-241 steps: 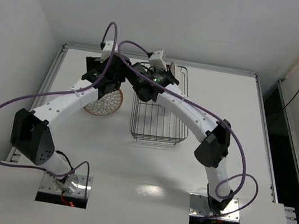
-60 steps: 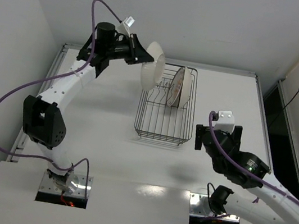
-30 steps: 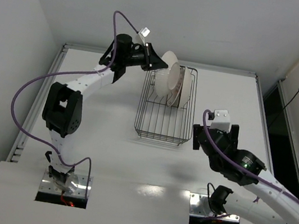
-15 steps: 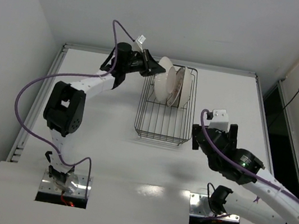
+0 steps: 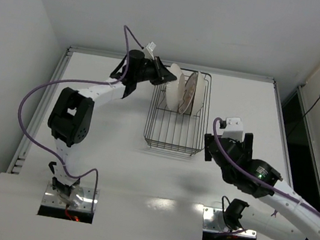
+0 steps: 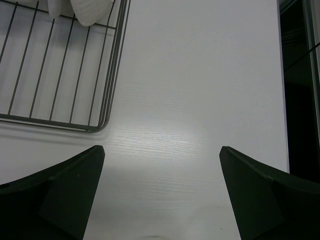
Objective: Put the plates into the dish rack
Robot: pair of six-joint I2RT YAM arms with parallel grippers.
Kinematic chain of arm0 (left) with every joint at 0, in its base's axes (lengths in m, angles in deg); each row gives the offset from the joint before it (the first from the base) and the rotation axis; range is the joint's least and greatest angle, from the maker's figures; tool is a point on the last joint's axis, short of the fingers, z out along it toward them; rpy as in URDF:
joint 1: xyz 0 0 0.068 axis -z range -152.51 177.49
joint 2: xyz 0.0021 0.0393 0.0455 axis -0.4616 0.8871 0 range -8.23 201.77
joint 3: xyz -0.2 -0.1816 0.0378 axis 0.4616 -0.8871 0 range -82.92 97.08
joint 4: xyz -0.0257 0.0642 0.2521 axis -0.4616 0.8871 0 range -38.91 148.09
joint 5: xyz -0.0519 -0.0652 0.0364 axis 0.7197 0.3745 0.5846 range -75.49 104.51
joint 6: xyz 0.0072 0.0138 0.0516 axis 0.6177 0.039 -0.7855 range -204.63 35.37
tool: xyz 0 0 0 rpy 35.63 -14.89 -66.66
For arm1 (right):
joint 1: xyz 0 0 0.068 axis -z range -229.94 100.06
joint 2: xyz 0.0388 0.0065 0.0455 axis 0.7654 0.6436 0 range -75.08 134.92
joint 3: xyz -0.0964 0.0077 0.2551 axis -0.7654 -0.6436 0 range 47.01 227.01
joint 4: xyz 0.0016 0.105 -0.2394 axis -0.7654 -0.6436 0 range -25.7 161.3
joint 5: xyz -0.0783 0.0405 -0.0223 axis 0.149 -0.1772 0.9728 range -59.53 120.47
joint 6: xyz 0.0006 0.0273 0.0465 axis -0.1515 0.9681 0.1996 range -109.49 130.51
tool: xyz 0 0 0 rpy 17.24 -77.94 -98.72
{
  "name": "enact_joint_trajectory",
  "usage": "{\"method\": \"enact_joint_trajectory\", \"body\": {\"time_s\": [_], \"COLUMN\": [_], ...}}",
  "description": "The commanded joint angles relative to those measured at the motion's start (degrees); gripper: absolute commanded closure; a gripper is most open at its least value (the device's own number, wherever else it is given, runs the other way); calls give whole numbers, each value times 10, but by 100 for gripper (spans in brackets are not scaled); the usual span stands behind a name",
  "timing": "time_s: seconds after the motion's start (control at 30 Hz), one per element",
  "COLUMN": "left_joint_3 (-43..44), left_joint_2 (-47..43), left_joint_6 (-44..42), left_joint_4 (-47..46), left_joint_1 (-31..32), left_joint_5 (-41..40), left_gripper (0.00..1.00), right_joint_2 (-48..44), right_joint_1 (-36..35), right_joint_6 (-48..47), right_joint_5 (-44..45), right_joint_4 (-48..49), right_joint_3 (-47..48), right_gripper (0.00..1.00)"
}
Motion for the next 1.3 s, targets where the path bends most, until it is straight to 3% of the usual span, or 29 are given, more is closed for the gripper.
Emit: {"method": "enact_joint_trajectory", "body": {"time_s": [0.0,0.13,0.47,0.7,0.77,0.83,0.87,0.97,1.0,1.27], "left_joint_3": [65,113,167,136,130,130,130,149,156,216], "left_joint_2": [-20,-5,17,6,6,6,6,6,6,6], "left_joint_6": [-21,-57,-105,-99,-99,-99,-99,-104,-104,-132], "left_joint_4": [-52,50,181,159,152,152,152,158,165,190], "left_joint_1": [25,54,105,115,121,121,121,126,126,131], "left_joint_5": [-33,-78,-172,-185,-185,-185,-185,-185,-185,-172], "left_gripper": [100,100,100,98,90,76,61,29,2,0], "right_joint_2": [1,1,6,6,6,6,6,6,6,12], "right_joint_1": [-5,-5,-16,-21,-21,-21,-26,-27,-27,-27], "right_joint_6": [10,10,10,16,16,16,16,16,16,21], "right_joint_5": [13,18,18,23,23,23,23,23,23,29], "right_joint_4": [12,12,6,6,6,6,6,6,6,1], "right_joint_3": [-1,-1,-1,-1,-1,-1,-1,-1,-1,-1], "right_gripper": [0,0,0,0,0,0,0,0,0,0]}}
